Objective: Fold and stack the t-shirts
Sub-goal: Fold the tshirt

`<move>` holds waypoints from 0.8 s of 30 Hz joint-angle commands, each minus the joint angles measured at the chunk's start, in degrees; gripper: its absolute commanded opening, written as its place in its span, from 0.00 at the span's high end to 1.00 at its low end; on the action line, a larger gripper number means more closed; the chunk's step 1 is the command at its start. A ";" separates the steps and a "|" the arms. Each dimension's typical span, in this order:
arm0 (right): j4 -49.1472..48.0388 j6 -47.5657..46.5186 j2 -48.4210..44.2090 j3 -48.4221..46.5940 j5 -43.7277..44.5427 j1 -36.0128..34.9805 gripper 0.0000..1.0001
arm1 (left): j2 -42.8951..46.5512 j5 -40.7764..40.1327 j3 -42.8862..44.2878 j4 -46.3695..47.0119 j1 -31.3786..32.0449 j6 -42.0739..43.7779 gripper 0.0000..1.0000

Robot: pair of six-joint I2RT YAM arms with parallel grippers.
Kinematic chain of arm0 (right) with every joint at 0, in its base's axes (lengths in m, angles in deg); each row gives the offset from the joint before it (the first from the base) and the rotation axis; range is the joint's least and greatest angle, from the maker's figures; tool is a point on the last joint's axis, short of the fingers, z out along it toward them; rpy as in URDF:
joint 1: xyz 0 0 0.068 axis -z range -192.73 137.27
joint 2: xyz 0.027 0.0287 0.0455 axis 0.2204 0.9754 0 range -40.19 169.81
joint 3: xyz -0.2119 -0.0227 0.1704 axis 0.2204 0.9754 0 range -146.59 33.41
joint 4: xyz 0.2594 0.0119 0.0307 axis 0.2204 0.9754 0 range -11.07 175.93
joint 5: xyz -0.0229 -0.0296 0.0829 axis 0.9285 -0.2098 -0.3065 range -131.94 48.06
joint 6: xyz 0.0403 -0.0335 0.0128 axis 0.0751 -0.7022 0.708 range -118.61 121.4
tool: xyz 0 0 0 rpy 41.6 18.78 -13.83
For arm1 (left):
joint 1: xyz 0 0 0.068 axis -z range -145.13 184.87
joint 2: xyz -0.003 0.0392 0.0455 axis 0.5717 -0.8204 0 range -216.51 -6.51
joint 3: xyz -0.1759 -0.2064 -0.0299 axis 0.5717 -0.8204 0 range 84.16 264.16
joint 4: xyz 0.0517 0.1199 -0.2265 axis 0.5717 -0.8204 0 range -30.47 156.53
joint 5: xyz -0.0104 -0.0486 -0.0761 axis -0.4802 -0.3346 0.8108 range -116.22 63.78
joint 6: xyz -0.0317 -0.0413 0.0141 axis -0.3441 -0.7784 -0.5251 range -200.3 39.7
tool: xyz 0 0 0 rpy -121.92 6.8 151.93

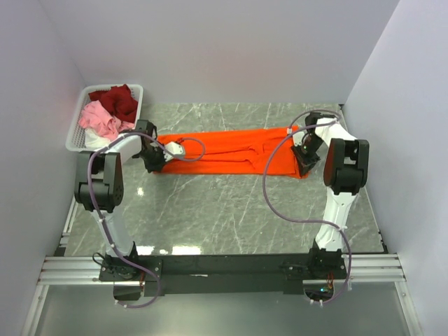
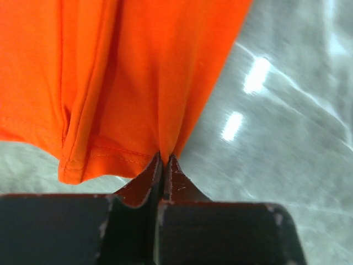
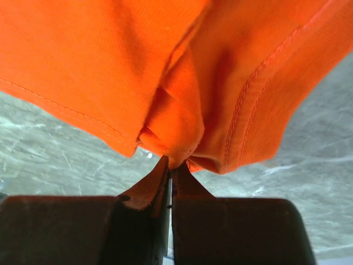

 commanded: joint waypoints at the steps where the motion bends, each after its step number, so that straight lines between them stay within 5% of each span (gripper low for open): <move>1: 4.88 -2.35 -4.03 1.07 1.97 0.53 1.00 | 3.62 -1.45 -3.13 -7.15 -0.89 4.89 0.99; 10: 7.09 -4.91 -9.48 9.87 3.64 1.24 1.00 | 10.04 -3.03 -11.03 -7.78 -3.61 8.24 1.00; 12: 7.00 -4.56 -9.49 10.67 1.46 0.71 0.98 | 10.13 -2.07 -11.22 -6.90 -3.53 7.19 0.89; 14: 7.26 -3.86 -9.31 10.50 -0.13 0.19 0.90 | 9.96 0.73 -9.82 -6.90 -3.18 4.82 0.72; 18: 9.89 -3.94 -9.92 8.04 -2.51 0.18 0.54 | 9.78 6.01 -4.99 -11.45 -1.59 2.09 0.56; 24: 12.63 -3.59 -15.28 3.30 -6.37 1.68 0.53 | 13.90 20.66 0.56 -9.47 4.28 -7.47 0.53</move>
